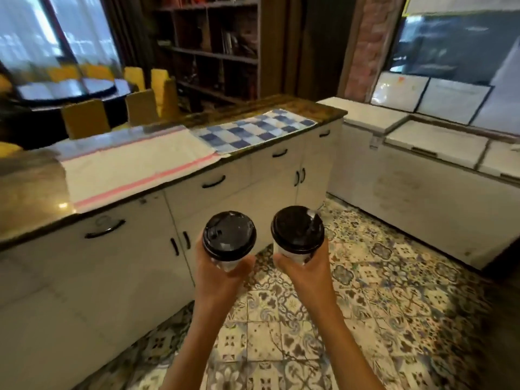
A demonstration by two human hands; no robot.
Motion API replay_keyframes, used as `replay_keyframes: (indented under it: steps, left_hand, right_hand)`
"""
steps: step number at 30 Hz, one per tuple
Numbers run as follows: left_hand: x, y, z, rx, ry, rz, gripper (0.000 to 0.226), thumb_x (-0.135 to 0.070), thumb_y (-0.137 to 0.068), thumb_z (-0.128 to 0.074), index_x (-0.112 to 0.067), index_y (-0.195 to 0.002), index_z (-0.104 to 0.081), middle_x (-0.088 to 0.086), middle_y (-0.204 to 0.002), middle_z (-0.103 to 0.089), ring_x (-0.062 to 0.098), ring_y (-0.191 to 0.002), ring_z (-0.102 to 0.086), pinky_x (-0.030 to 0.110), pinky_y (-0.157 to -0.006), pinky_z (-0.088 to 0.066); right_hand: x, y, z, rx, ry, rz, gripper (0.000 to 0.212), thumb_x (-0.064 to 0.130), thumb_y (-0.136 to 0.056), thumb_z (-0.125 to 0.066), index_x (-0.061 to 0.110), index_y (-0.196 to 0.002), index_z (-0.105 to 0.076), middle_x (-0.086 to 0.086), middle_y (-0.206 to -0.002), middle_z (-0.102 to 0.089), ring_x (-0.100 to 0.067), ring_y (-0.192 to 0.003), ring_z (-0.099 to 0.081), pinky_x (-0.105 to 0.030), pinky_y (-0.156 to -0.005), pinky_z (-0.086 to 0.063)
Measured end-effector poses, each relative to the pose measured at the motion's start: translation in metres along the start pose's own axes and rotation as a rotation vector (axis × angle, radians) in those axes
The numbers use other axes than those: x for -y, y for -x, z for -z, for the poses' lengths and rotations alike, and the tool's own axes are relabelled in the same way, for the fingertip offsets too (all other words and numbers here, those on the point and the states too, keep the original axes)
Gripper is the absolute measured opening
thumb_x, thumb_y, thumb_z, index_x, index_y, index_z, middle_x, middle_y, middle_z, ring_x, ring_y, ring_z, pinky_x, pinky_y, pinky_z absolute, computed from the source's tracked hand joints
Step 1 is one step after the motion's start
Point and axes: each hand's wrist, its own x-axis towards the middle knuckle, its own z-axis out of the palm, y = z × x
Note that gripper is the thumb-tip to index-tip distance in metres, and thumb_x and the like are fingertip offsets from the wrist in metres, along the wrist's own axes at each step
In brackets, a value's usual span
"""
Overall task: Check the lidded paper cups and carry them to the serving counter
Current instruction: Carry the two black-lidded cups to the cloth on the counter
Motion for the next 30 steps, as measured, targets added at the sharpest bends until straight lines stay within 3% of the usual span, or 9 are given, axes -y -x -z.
replay_keyframes:
  steps: [3, 7, 11, 14, 18, 23, 26, 28, 30]
  left_hand:
    - [0.017, -0.026, 0.049, -0.093, 0.005, 0.036, 0.090, -0.004, -0.070, -0.089, -0.030, -0.136, -0.033, -0.024, -0.120, -0.050, -0.006, -0.107, -0.056, 0.008, -0.081, -0.047]
    - [0.040, -0.058, 0.105, -0.213, -0.012, 0.085, 0.096, -0.012, -0.068, -0.091, -0.035, -0.141, -0.032, -0.028, -0.122, -0.049, -0.011, -0.110, -0.053, 0.011, -0.082, -0.046]
    - [0.057, -0.095, 0.145, -0.330, -0.035, 0.113, 0.095, -0.026, -0.066, -0.089, -0.031, -0.143, -0.034, -0.032, -0.119, -0.048, -0.011, -0.105, -0.051, 0.020, -0.088, -0.044]
    - [0.073, -0.133, 0.168, -0.378, -0.030, 0.147, 0.093, -0.037, -0.063, -0.088, -0.041, -0.139, -0.033, -0.032, -0.118, -0.051, -0.008, -0.106, -0.053, 0.031, -0.092, -0.050]
    - [0.095, -0.195, 0.191, -0.461, -0.086, 0.142, 0.089, -0.026, -0.069, -0.092, -0.046, -0.135, -0.035, -0.029, -0.125, -0.054, -0.004, -0.118, -0.054, 0.022, -0.091, -0.049]
    - [0.106, -0.276, 0.213, -0.551, -0.151, 0.114, 0.090, -0.015, -0.070, -0.091, -0.030, -0.142, -0.039, -0.021, -0.129, -0.055, -0.011, -0.117, -0.054, 0.018, -0.097, -0.048]
    - [0.116, -0.318, 0.223, -0.576, -0.160, 0.131, 0.091, -0.012, -0.071, -0.090, -0.020, -0.146, -0.040, -0.003, -0.131, -0.058, -0.002, -0.114, -0.056, 0.007, -0.080, -0.052]
    - [0.125, -0.343, 0.229, -0.584, -0.159, 0.145, 0.090, -0.006, -0.072, -0.089, -0.017, -0.146, -0.039, 0.001, -0.129, -0.057, -0.002, -0.109, -0.055, 0.003, -0.071, -0.050]
    - [0.136, -0.367, 0.234, -0.585, -0.151, 0.151, 0.088, -0.005, -0.072, -0.088, -0.020, -0.143, -0.038, -0.007, -0.125, -0.057, -0.004, -0.109, -0.055, 0.004, -0.076, -0.050]
  right_hand:
    - [-0.004, -0.016, -0.061, 0.092, -0.027, 0.026, 0.081, 0.008, -0.076, -0.087, 0.038, -0.137, -0.043, 0.016, -0.138, -0.055, 0.010, -0.125, -0.053, -0.022, -0.105, -0.047]
    - [-0.010, -0.040, -0.131, 0.216, -0.078, 0.017, 0.079, 0.002, -0.074, -0.086, 0.040, -0.130, -0.045, 0.017, -0.132, -0.056, 0.018, -0.114, -0.056, -0.007, -0.094, -0.047]
    - [-0.022, -0.072, -0.197, 0.334, -0.140, -0.024, 0.078, 0.011, -0.067, -0.088, 0.042, -0.126, -0.048, 0.016, -0.133, -0.058, 0.010, -0.119, -0.058, -0.020, -0.100, -0.050]
    - [-0.035, -0.105, -0.245, 0.386, -0.176, -0.022, 0.082, 0.019, -0.063, -0.088, 0.042, -0.130, -0.046, 0.016, -0.133, -0.058, 0.002, -0.124, -0.057, -0.024, -0.100, -0.052]
    - [-0.052, -0.157, -0.308, 0.483, -0.213, -0.010, 0.082, 0.015, -0.068, -0.087, 0.040, -0.134, -0.044, 0.010, -0.138, -0.058, -0.006, -0.128, -0.057, -0.024, -0.100, -0.054]
    - [-0.062, -0.226, -0.376, 0.567, -0.205, -0.010, 0.080, 0.009, -0.072, -0.088, 0.039, -0.132, -0.044, 0.012, -0.135, -0.058, 0.002, -0.124, -0.056, -0.015, -0.096, -0.052]
    - [-0.067, -0.262, -0.409, 0.583, -0.187, -0.005, 0.083, 0.004, -0.072, -0.087, 0.037, -0.134, -0.043, 0.011, -0.134, -0.058, 0.002, -0.122, -0.058, -0.025, -0.100, -0.053]
    - [-0.072, -0.282, -0.429, 0.595, -0.184, -0.017, 0.083, -0.001, -0.073, -0.086, 0.032, -0.136, -0.043, 0.010, -0.133, -0.058, 0.008, -0.115, -0.060, -0.021, -0.092, -0.056]
    - [-0.078, -0.300, -0.449, 0.610, -0.188, -0.033, 0.081, -0.003, -0.074, -0.084, 0.031, -0.135, -0.042, 0.013, -0.128, -0.057, 0.017, -0.105, -0.061, -0.012, -0.081, -0.056]
